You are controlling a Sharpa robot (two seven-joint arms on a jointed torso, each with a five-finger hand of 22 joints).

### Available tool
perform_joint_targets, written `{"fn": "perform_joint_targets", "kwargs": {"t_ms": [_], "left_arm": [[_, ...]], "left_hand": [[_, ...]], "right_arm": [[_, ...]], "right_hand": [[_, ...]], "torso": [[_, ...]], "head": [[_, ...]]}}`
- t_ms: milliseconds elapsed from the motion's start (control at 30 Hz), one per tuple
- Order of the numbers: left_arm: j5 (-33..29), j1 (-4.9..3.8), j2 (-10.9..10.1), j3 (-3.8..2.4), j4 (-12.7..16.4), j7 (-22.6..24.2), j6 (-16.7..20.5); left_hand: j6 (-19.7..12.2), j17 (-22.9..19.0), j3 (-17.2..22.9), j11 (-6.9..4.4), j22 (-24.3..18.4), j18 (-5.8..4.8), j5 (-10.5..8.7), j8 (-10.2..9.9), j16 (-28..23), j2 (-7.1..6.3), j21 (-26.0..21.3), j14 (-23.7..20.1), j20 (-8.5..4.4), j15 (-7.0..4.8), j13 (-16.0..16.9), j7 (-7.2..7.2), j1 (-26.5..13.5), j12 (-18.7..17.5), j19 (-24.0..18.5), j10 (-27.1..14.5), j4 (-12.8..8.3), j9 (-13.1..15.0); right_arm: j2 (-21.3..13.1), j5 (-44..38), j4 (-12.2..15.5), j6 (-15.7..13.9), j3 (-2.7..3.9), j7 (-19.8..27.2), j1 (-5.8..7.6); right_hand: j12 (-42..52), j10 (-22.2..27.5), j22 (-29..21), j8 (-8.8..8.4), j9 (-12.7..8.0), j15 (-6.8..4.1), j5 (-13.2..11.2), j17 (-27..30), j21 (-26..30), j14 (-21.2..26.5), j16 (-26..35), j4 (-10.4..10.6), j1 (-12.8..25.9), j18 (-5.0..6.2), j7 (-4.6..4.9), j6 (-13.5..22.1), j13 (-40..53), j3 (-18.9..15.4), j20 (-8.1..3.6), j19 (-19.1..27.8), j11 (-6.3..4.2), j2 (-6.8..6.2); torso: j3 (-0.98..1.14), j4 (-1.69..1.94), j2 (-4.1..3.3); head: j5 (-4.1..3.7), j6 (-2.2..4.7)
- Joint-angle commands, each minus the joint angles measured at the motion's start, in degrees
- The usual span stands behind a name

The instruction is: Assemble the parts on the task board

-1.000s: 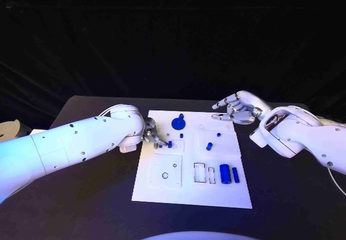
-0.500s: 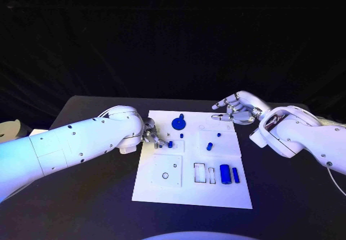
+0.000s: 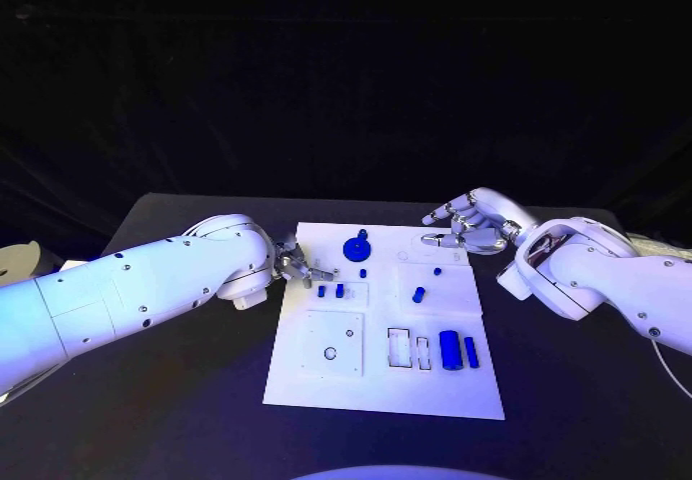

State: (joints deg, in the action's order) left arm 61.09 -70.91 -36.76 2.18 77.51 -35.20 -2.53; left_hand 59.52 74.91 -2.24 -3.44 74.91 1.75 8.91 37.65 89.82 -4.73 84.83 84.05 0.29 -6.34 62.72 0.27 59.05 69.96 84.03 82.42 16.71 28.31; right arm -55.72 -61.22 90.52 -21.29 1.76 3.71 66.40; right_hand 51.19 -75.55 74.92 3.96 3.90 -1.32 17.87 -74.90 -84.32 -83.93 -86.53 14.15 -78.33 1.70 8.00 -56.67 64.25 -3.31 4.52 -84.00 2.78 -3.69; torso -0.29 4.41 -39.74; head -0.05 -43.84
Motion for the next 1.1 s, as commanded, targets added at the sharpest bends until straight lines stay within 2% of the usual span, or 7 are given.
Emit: {"fn": "perform_joint_targets", "kwargs": {"t_ms": [33, 200, 300, 500, 600, 800, 1100], "left_arm": [[-7.3, -0.02, -0.5, -0.09, 0.0, 6.5, 7.1], [-14.5, -0.02, -1.8, -0.27, 0.0, 14.2, 13.1], [-17.3, -0.04, -2.4, -0.37, -0.2, 18.1, 15.3], [-15.5, -0.05, -2.1, -0.39, -0.8, 26.1, 14.2], [-9.7, -0.03, -1.0, -0.22, -0.8, 30.8, 13.1], [1.8, 0.04, 2.0, 0.28, -1.3, 35.8, 13.0], [13.9, 0.34, 6.2, 0.72, -4.3, 32.4, 11.7]], "left_hand": [[-1.8, 15.1, -0.8, 0.4, 8.6, 0.56, 0.89, -1.0, 0.2, 0.36, -3.7, 5.9, -0.07, 0.3, -3.4, 0.54, 1.2, -3.1, 3.1, -2.2, 0.0, -0.5], [-4.2, 15.1, -1.6, 1.11, 6.7, 1.15, 2.24, -2.1, 0.2, 0.25, -6.4, 5.9, 0.16, 0.61, -8.2, 1.47, 1.8, -7.2, 2.2, -5.5, 0.0, -1.1], [-7.6, 13.8, -2.8, 2.44, 1.0, 2.86, 2.25, -3.9, -0.6, -0.56, -14.5, 5.5, 0.87, 1.62, -18.7, 2.94, 2.0, -16.4, -0.6, -12.3, 0.1, -2.1], [-14.2, -12.1, 1.3, 6.48, -22.7, 8.35, 2.12, -8.4, -21.5, 1.55, -49.0, -6.8, 4.09, 5.18, -28.2, 7.3, 16.2, -27.7, -15.0, -25.6, -4.3, -5.9], [-14.0, -22.2, 6.7, 7.44, -25.4, 8.44, 1.51, -11.2, -31.0, 2.61, -52.9, -14.0, 5.19, 6.33, -33.6, 8.71, 25.9, -34.4, -17.4, -29.9, -8.2, -8.9], [-11.2, -29.3, 12.4, 7.97, -27.9, 8.81, -0.38, -17.3, -36.7, -0.93, -55.5, -17.0, 5.48, 6.64, -42.6, 8.12, 29.6, -42.9, -17.2, -28.8, -9.9, -14.4], [-7.3, -21.0, 14.0, 8.46, -29.6, 8.77, -0.89, -22.5, -26.7, -3.82, -55.5, -8.2, 5.73, 6.65, -50.2, 7.89, 26.1, -48.1, -11.7, -27.3, -9.0, -18.9]], "right_arm": [[0.1, 0.0, -0.1, 0.8, 0.0, 0.1, -0.11], [0.2, 0.3, -0.3, 1.0, -0.04, 0.1, -0.25], [0.2, 0.3, -0.3, 1.0, -0.06, 0.1, -0.37], [0.2, 0.4, -0.4, 0.7, -0.08, 0.1, -0.46], [0.3, 0.4, -0.5, 0.5, -0.09, 0.1, -0.48], [0.6, 0.4, -0.8, -0.2, -0.09, 0.1, -0.5], [1.0, 0.4, -0.9, -0.7, -0.09, 0.4, -0.51]], "right_hand": [[0.0, 0.2, 4.6, -0.02, 0.0, -0.14, 0.2, -9.5, 0.4, -4.8, 0.3, 0.0, 0.5, 0.7, -0.14, -0.3, -0.1, -0.2, -0.01, -0.9, 0.0, 0.09], [0.0, 0.2, 4.6, -0.02, 0.0, -0.14, 0.2, -9.5, 0.4, -4.8, 0.3, 0.0, 0.5, 0.7, -0.14, -0.3, -0.1, -0.2, -0.01, -0.9, 0.0, 0.09], [0.0, 0.2, 4.6, -0.02, 0.0, -0.14, 0.2, -9.5, 0.4, -4.8, 0.3, 0.0, 0.5, 0.7, -0.14, -0.3, -0.1, -0.2, -0.01, -0.9, 0.0, 0.09], [0.0, 0.2, 4.6, -0.02, 0.0, -0.14, 0.3, -9.5, 0.4, -4.8, 0.3, 0.0, 0.4, 0.7, -0.14, -0.3, -0.1, -0.3, -0.01, -0.9, 0.0, 0.1], [-0.3, 0.3, 4.4, -0.02, 0.0, -0.16, 0.4, -9.3, 0.5, -4.7, 0.4, -0.1, 0.2, 0.74, -0.15, -0.3, -0.3, -0.2, -0.01, -0.8, -0.02, 0.23], [-4.3, 2.0, 3.6, -0.04, 0.0, -0.19, 0.7, -8.7, 0.9, -4.6, 0.9, -0.4, -0.6, 0.91, -0.15, -0.3, -3.0, -0.1, -0.03, -0.5, -0.05, 0.74], [-7.2, 3.3, 2.8, -0.05, 0.0, -0.21, 0.9, -7.9, 1.5, -4.4, 1.5, -0.5, -1.1, 1.1, -0.15, -0.3, -5.3, -0.1, -0.05, 0.0, -0.06, 1.02]], "torso": [[0.05, -0.01, -0.01], [-0.03, -0.17, -0.08], [0.06, 0.0, 0.01], [0.01, 0.09, 0.01], [-0.06, 0.06, -0.04], [-0.01, -0.07, -0.04], [0.06, -0.05, -0.1]], "head": [[-0.04, -0.01], [-0.28, 0.18], [-0.47, 0.15], [-0.58, 0.42], [-0.66, 0.51], [-0.74, 0.85], [-0.82, 1.19]]}}
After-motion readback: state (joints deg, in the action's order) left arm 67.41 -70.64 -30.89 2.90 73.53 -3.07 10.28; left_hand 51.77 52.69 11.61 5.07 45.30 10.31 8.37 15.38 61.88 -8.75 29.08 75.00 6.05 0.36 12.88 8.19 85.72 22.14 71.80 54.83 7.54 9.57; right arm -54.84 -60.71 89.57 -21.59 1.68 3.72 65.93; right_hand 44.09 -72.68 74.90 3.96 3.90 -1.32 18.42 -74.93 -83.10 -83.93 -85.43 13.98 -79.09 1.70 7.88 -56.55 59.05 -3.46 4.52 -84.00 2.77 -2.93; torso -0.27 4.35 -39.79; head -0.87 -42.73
